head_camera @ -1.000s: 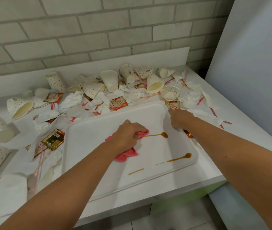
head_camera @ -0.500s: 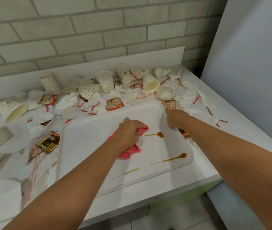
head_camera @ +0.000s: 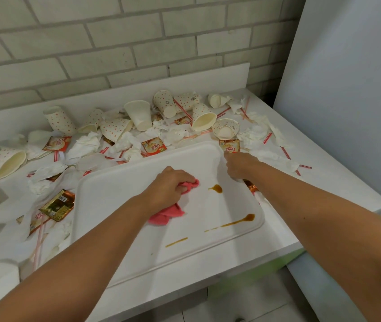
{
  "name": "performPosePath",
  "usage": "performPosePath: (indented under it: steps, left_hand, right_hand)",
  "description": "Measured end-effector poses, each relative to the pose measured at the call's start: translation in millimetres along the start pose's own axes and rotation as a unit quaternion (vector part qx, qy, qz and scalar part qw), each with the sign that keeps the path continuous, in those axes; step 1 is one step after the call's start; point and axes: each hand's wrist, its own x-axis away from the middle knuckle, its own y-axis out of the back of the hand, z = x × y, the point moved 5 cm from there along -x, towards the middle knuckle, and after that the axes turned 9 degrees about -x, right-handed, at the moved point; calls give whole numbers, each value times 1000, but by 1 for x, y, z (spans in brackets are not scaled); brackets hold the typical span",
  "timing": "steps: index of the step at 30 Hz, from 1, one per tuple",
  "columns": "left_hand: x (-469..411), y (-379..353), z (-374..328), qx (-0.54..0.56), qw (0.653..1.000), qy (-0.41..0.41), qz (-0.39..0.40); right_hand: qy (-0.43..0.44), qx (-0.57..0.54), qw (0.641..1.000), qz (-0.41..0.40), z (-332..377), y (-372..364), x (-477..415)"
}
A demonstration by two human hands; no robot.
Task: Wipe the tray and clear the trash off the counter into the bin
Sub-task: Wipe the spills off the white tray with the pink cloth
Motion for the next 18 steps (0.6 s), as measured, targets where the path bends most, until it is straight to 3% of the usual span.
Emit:
performPosePath:
  steps: [4,8,13,18]
  left_hand:
    - [-28,-11,-5,6,998,56,-25]
    - [-31,-17,-38,-32,999,-10,-20]
    - [-12,-10,-40,-5,994,-93,59]
    - [-16,8,-19,10,996,-67,60]
  right_hand:
    - [-5,6,1000,-4,1,0,0]
    - [2,8,1000,-4,1,0,0]
    - [8,3,1000,2,-1,1,2]
    - [9,-16,1000,8,0,-1,0]
